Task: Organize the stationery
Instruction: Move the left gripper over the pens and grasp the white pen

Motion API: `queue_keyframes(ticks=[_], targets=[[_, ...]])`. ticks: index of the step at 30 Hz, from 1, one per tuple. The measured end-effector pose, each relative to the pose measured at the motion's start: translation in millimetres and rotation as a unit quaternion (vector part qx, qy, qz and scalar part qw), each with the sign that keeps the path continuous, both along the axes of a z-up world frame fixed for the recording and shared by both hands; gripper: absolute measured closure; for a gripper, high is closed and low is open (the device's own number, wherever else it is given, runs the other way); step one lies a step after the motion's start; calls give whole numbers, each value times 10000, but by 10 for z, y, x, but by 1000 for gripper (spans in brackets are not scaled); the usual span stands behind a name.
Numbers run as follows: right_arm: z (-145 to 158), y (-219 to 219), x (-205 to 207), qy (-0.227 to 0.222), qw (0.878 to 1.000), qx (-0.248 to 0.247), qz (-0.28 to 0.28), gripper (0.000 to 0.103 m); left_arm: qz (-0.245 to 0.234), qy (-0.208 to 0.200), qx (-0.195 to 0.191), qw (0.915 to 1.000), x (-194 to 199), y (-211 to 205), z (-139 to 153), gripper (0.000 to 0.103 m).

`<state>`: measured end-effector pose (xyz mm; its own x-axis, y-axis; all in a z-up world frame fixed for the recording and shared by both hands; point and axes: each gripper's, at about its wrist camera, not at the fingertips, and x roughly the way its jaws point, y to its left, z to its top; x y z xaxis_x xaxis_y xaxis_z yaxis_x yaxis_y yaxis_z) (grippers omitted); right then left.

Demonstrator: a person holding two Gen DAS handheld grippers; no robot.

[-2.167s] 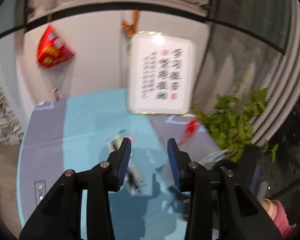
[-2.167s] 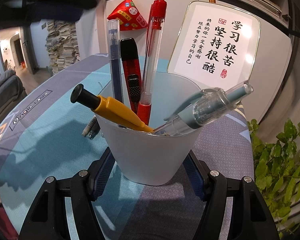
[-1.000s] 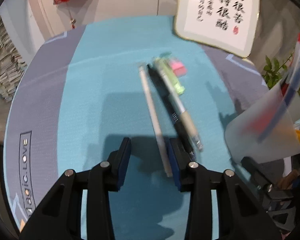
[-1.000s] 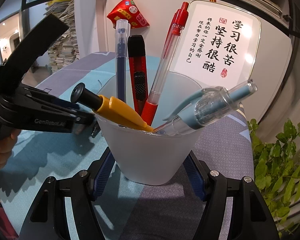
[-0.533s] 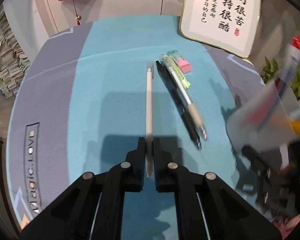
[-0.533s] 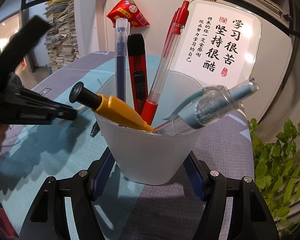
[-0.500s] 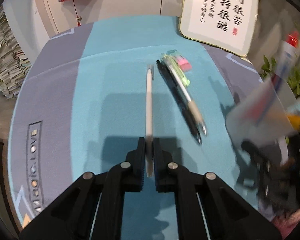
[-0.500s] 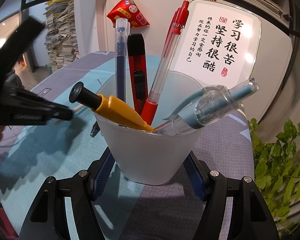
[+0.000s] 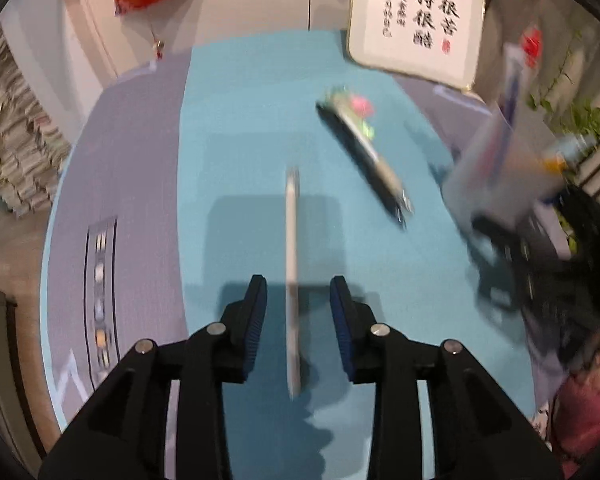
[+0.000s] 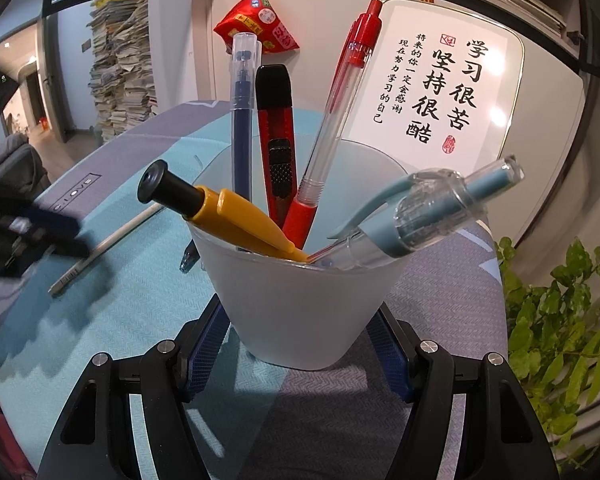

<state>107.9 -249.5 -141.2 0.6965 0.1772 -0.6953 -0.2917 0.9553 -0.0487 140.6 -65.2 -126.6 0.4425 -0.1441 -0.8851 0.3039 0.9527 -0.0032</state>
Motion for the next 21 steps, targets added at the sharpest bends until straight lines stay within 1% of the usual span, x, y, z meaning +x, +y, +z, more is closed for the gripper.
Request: queue_keyframes(ticks=[3, 6, 10, 12, 13, 15, 16, 18, 21], targets=[[0, 0, 0, 0, 10000, 3, 0, 33, 102, -79, 46, 9999, 220, -68, -28, 72], [0, 2, 0, 1, 10000, 4, 0, 33, 269, 18, 82, 9996, 474, -96, -126, 73], [4, 1, -2, 8, 10000, 21, -1, 33, 288, 222, -29, 9993, 579, -127, -215, 74], [3, 10, -6, 9, 10000, 17, -1, 33, 313, 210, -49, 9993, 617, -135, -244, 74], [4, 10, -6, 8, 10000, 19, -1, 33, 315, 182, -20, 9993, 631, -146, -248, 76], [3, 11, -6, 10, 10000, 22, -1, 33, 267, 182, -52, 9995, 662, -159, -255, 92], [4, 11, -6, 9, 10000, 21, -1, 33, 260, 209, -74, 9994, 672, -158, -255, 95], [3, 13, -8, 10, 10000, 20, -1, 33, 304, 222, -144, 9992, 667, -139, -230, 95], [4, 12, -6, 9, 10000, 18, -2, 33, 312, 40, -257, 9992, 612, -102, -89, 95]])
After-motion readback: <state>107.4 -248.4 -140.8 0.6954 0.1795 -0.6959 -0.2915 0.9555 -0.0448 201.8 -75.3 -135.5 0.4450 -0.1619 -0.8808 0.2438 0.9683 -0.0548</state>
